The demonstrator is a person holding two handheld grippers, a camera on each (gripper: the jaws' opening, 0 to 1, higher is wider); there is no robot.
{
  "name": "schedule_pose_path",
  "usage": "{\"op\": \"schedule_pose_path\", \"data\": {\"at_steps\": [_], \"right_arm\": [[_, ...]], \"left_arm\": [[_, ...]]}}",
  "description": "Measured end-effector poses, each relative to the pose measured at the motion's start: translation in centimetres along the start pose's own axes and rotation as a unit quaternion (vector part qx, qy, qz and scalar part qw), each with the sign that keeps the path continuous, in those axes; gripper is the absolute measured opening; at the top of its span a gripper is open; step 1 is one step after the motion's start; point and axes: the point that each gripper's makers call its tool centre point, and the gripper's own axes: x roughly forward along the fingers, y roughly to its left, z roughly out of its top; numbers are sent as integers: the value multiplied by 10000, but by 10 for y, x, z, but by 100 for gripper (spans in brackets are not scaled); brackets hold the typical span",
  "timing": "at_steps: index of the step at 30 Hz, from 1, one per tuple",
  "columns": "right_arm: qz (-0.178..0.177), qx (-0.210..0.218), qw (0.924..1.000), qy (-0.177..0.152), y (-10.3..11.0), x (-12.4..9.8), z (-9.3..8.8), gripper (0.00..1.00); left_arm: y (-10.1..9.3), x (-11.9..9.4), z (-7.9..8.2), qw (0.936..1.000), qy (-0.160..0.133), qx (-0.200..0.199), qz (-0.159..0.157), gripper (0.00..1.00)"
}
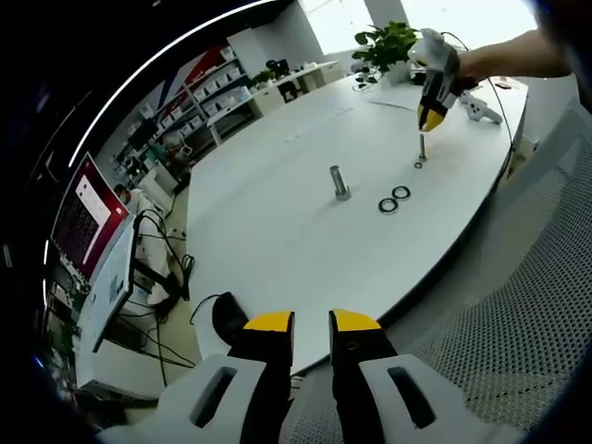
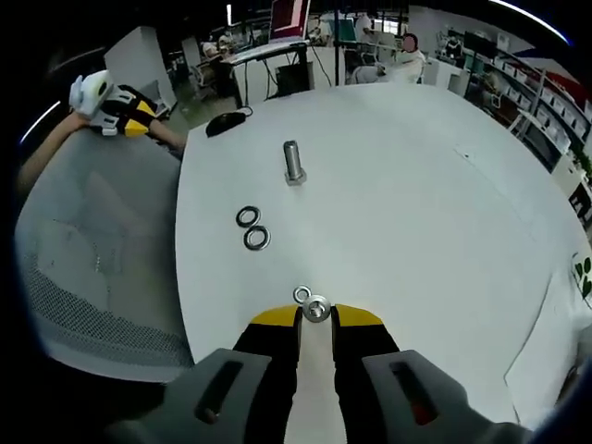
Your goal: Place the washer onto the threaded stud by aligning its center hole with the stud, sliding it down to the base, and recovering from edge contact or off-axis alignment until the washer reaches the visible bottom stop.
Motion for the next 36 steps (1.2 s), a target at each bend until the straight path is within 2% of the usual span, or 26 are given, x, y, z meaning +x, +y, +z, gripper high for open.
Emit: {"op": "schedule_pose_path", "data": {"at_steps": [24,36], "right_arm": [[-9,-115,9997,206,2,9,-2,15],[-1,-83,9998,201,1,11,-6,14]], "left_arm": [[1,-1,2,10000,-44,7,31,13],[2,0,1,10000,-58,13,31,13]]}}
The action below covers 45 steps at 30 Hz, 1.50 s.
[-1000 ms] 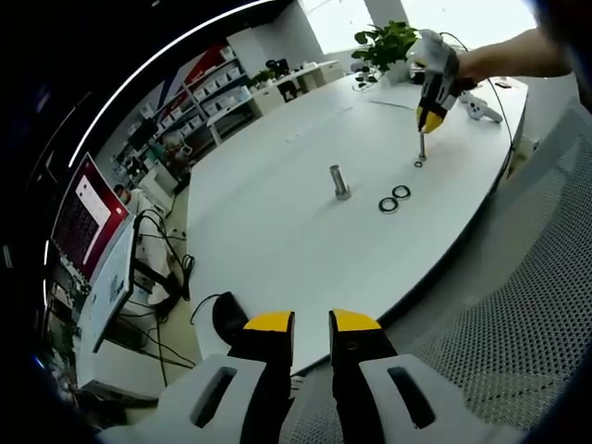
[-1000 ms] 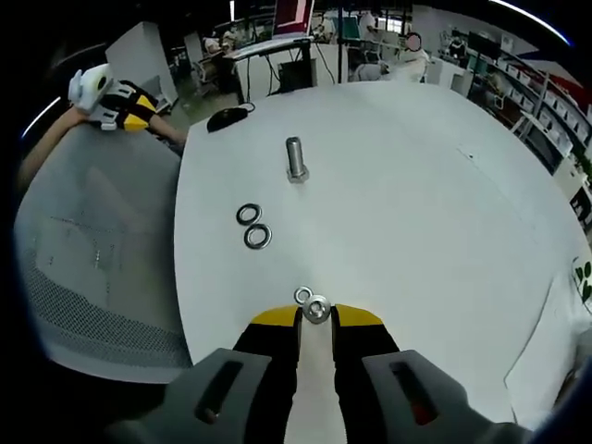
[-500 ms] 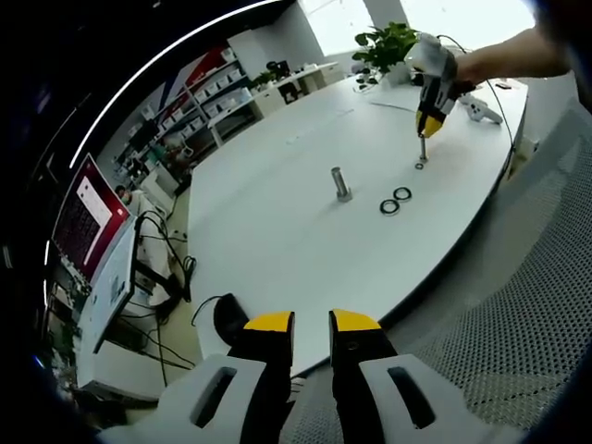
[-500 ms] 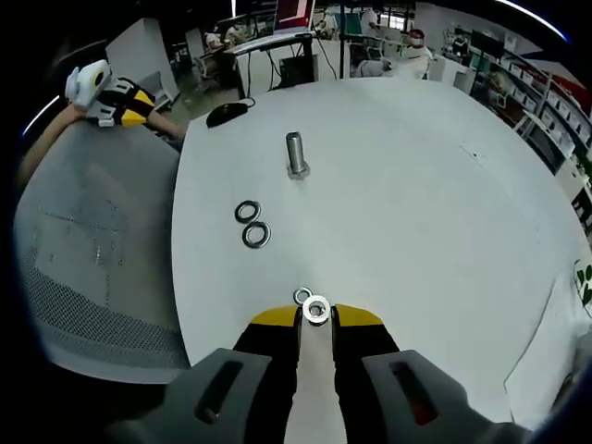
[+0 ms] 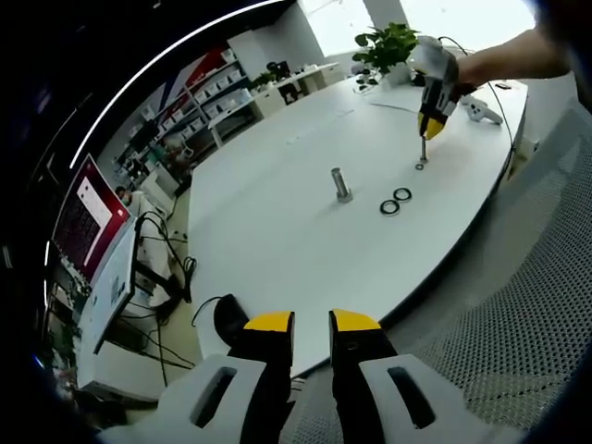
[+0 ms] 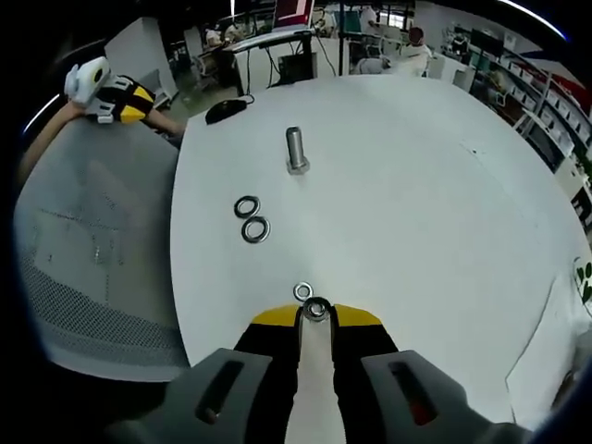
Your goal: Place the washer onto the threaded stud by aligning its center hole with the stud, sliding it down to the base, and recovering from edge contact or off-axis alignment until the washer reaches the visible bottom stop.
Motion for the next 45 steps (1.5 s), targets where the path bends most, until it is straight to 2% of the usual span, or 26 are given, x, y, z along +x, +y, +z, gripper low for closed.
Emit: {"op": "schedule_pose_path", "data": {"at_steps": [6,12,18,31,45], "right_arm": [[12,-17,10000,14,0,3,4,14],[-85,-246,9995,156,-1,2,1,14],[-196,-713,9960,505,-2,1,0,14],[-112,-1347,9839,1166,1,9,-2,14],[-41,-1290,9823,1360,-1,34,-20,14]], "left_arm": [[0,0,0,10000,-8,2,0,13],[0,0,1,10000,-22,1,2,13],[1,0,1,10000,-31,0,3,13],[0,-1,2,10000,-51,1,17,13],[0,0,2,10000,-24,-2,11,13]]}}
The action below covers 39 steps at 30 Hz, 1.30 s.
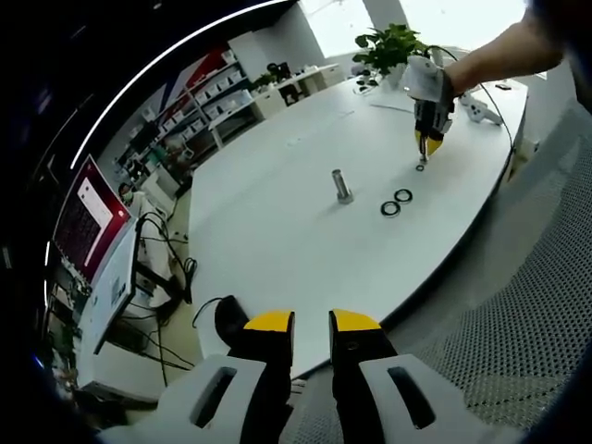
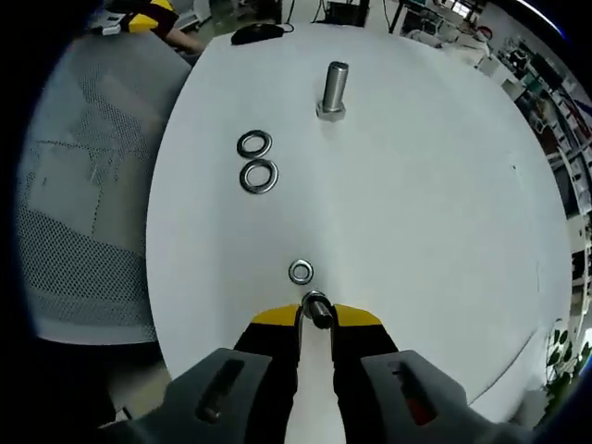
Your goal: Place the washer onto the threaded stud by aligning its center hole with the stud, sliding it down to the base, and recovering from edge contact or off-axis alignment until the washer reaches the visible bottom stop.
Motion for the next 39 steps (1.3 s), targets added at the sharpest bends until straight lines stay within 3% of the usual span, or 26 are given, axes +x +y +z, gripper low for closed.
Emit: {"op": "schedule_pose_path", "data": {"at_steps": [6,10,16,24,29,34,39], "right_arm": [[29,-30,10000,75,1,5,-2,14],[-36,-18,10000,-70,0,3,0,15],[-225,-8,9995,-214,-6,-2,2,28],[-207,251,9973,-657,-7,-24,7,28],[-260,194,9960,-837,-6,-38,12,28],[-289,-124,9945,-998,-5,-52,23,28],[-451,-359,9940,-930,-9,-61,29,28]], "left_arm": [[0,0,0,10000,-5,0,9,13],[0,0,0,10000,-1,-1,7,13],[0,0,-1,10000,8,10,-6,13],[-1,0,0,10000,18,13,-22,13],[-2,0,-1,10000,49,24,-40,13],[-2,0,-1,10000,38,24,-31,13],[-1,0,-1,10000,23,24,-16,13]]}}
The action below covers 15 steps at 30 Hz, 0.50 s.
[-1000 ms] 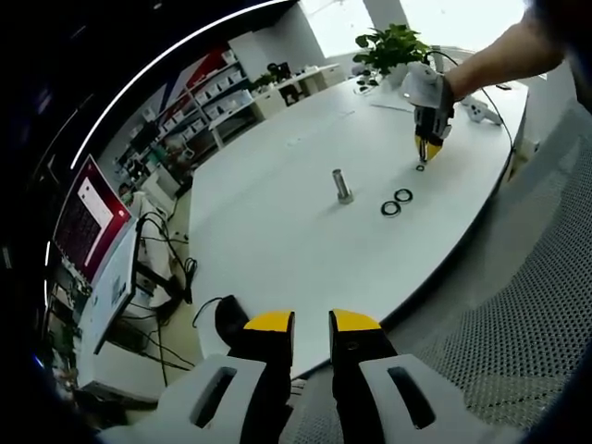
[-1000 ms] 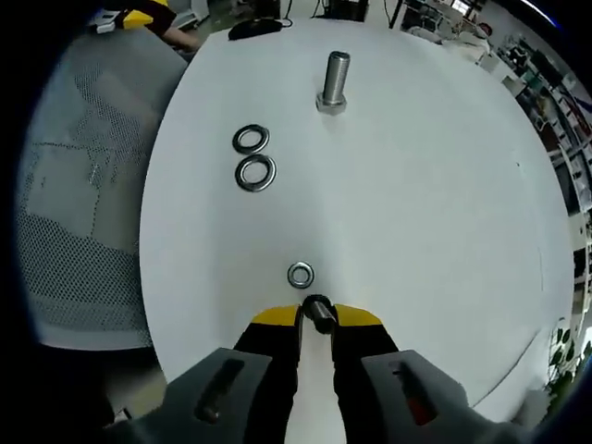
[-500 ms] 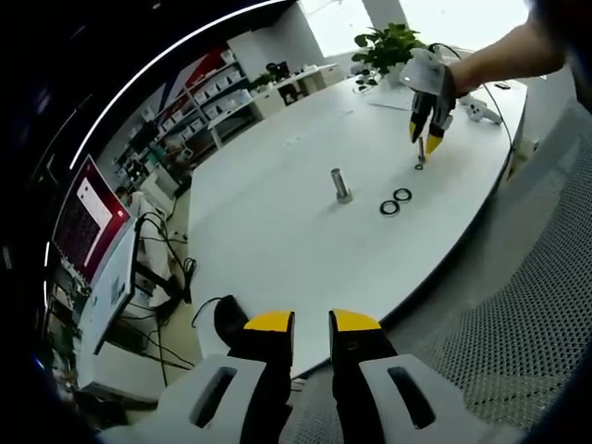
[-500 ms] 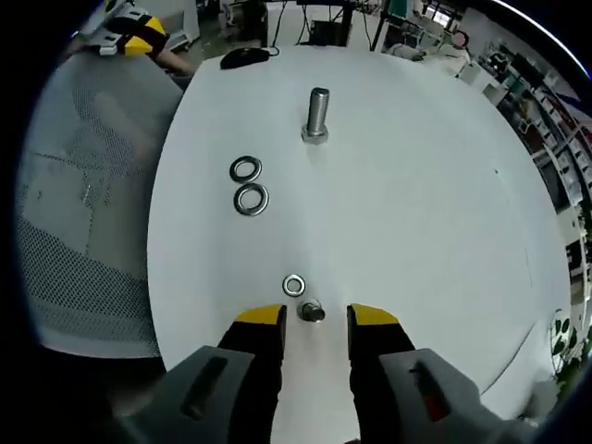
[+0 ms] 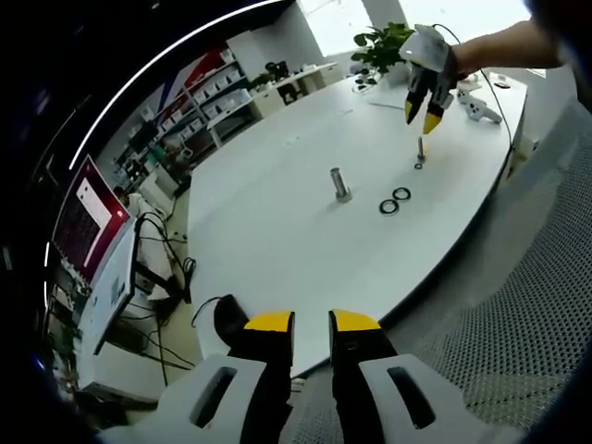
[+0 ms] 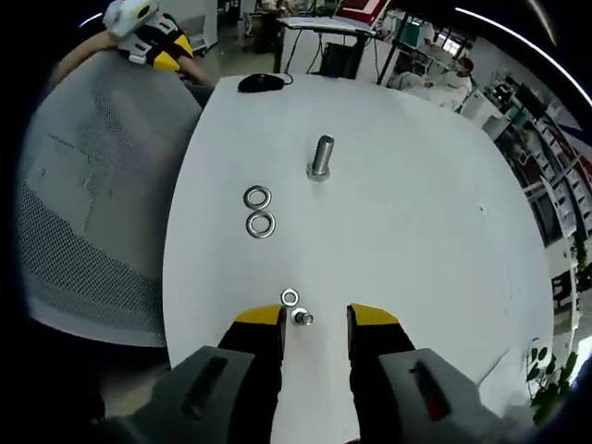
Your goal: Place the washer onto the threaded stud by aligning its center hole with the stud, sliding it down to the base, and recovering from edge contact or off-axis alignment until the washer reaches the visible bottom stop.
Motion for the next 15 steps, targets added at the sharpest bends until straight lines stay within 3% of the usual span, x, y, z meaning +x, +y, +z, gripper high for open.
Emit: {"op": "schedule_pose_path", "data": {"at_steps": [10,15], "right_arm": [[76,-279,9996,-39,2,-7,14,28],[360,-581,9977,-36,13,-7,22,27]], "left_arm": [[0,-1,0,10000,-41,-1,25,12],[0,-1,0,10000,-38,5,3,13]]}}
